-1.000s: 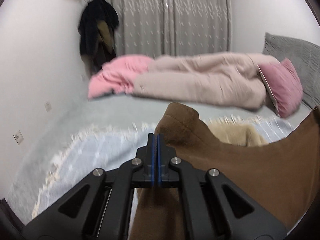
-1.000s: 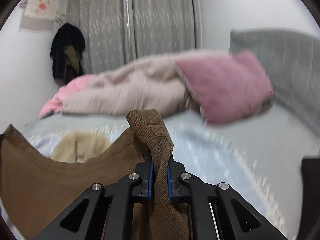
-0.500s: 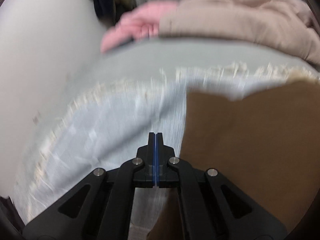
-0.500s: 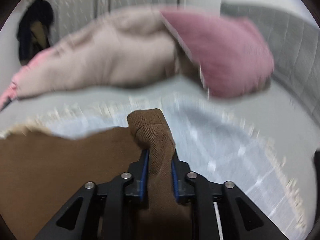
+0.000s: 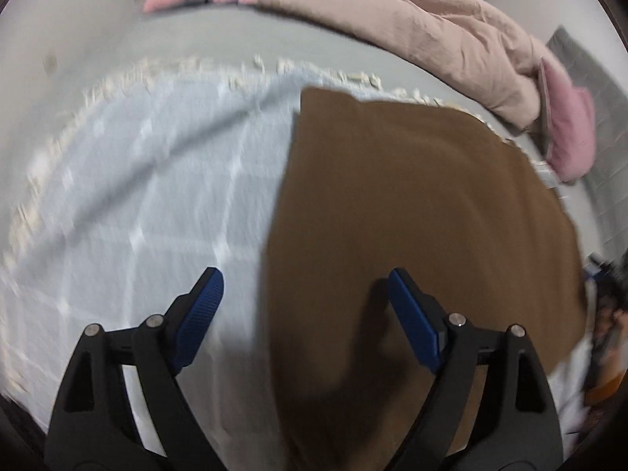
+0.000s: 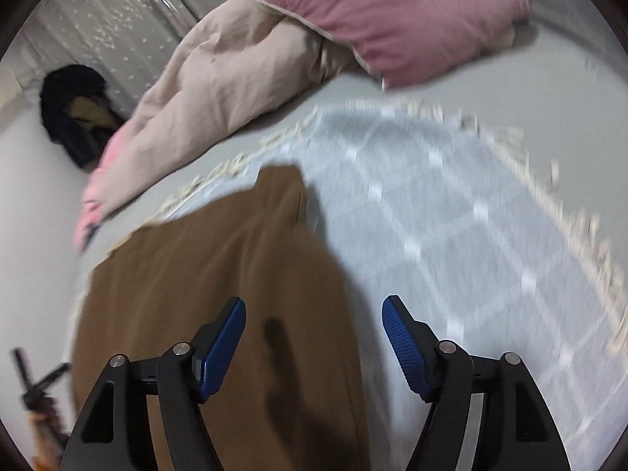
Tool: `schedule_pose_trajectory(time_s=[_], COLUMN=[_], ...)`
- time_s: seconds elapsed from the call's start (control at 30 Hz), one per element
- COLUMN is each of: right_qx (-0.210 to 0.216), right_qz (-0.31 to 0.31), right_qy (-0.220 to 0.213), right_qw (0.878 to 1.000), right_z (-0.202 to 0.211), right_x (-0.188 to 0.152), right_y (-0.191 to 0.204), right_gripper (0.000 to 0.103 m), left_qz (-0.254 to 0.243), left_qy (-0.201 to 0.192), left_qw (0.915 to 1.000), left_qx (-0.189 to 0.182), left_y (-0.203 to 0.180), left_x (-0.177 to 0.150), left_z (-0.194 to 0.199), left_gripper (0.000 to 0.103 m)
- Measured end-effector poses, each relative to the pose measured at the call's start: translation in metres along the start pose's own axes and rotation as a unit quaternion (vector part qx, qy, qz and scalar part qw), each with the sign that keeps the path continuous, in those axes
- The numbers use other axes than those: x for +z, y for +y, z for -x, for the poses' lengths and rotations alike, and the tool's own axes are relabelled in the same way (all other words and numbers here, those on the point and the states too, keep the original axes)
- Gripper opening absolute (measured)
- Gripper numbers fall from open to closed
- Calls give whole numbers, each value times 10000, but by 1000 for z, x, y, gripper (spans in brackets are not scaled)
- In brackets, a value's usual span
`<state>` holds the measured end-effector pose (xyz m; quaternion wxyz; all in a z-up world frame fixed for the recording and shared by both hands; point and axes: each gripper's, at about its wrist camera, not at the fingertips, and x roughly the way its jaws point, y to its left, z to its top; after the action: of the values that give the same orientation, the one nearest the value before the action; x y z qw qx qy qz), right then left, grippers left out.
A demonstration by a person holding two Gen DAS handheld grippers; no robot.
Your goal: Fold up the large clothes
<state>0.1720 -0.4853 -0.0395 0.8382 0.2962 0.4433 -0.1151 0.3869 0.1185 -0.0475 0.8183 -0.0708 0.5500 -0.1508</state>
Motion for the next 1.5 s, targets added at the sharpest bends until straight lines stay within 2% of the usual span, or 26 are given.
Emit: schedule_pose_trajectory(time_s=[0.07, 0.13, 0.23, 0.33, 0.47, 0.5, 0.53, 0.6, 0.63, 0.67, 0.73, 0.83, 0.9, 1.03, 1.1, 1.13, 1.2, 1.3, 1.33, 1.37, 1.4, 1.43, 1.47, 1.5], right_qx=[513, 835, 1076, 1261, 1511, 1567, 1694, 1892, 2009, 1968, 1736, 2116, 2244, 2415, 2470, 2447, 2247, 1688, 1464, 1112, 931, 827, 832, 891], right_qz=[-324, -569, -754, -671, -553, -611, -686, -958, -1121, -1270, -1197, -1266, -1112, -879, -902, -883, -746, -536, -516, -563, -631, -782, -925, -1073], right_qy=[250, 439, 720, 1007, 895, 867, 858, 852, 833, 681, 269, -308, -506, -651, -492, -385, -145, 226, 368, 571, 682, 788, 814, 801], right_qw=[9978, 9939, 9887, 9846, 9829, 9819, 9794, 9735, 9696, 9698, 9771, 9686, 9668, 9642, 9635, 9648, 9715, 9839, 9872, 9906, 9913, 9904, 9889, 9870], right_z=[6, 8, 3, -8, -22, -26, -31, -39, -41, -39, -21, 27, 57, 118, 148, 157, 171, 161, 151, 133, 121, 109, 104, 103], right_x=[-23, -40, -64, -79, -84, -83, -82, -82, -83, -84, -85, -78, -72, -81, -104, -117, -151, -190, -203, -218, -226, -232, -235, -233], right_y=[-16, -28, -39, -36, -19, -16, -14, -11, -11, -11, -1, 14, 26, 30, 10, 5, -9, -25, -33, -45, -53, -64, -72, -77], right_gripper=[73, 73, 74, 74, 76, 76, 73, 45, 30, 23, 18, 14, 12, 11, 11, 11, 12, 14, 16, 21, 26, 38, 49, 50], left_qz=[278, 423, 324, 412, 788, 838, 792, 770, 878, 1150, 1471, 1396, 1448, 1231, 1142, 1058, 799, 443, 371, 258, 174, 152, 126, 40], left_qy=[227, 432, 557, 493, 413, 406, 318, 202, 188, 169, 27, -471, -591, -677, -542, -418, -197, 286, 374, 416, 373, 325, 282, 163], left_qw=[9987, 9965, 9957, 9928, 9840, 9823, 9846, 9866, 9851, 9806, 9755, 9705, 9642, 9604, 9603, 9619, 9710, 9875, 9907, 9947, 9966, 9973, 9983, 9993], left_qx=[-368, -586, -662, -1013, -1545, -1625, -1527, -1426, -1469, -1581, -1634, -1910, -2141, -2405, -2485, -2487, -2247, -1485, -1254, -901, -715, -644, -499, -328], left_y=[9, 12, 9, 10, 4, -1, -10, -22, -22, -20, -21, -37, -45, -44, -36, -33, -32, -24, -21, -18, -16, -16, -17, -19], left_x=[-20, -42, -66, -77, -77, -77, -78, -79, -80, -80, -77, -72, -76, -109, -135, -156, -190, -237, -245, -254, -259, -259, -255, -246], left_z=[-1, -4, -7, -11, -20, -23, -25, -26, -26, -24, -6, 47, 82, 141, 153, 156, 148, 111, 100, 84, 76, 78, 84, 96], left_gripper=[86, 86, 86, 86, 85, 85, 84, 64, 41, 29, 22, 16, 15, 15, 15, 16, 17, 23, 32, 46, 51, 59, 61, 61])
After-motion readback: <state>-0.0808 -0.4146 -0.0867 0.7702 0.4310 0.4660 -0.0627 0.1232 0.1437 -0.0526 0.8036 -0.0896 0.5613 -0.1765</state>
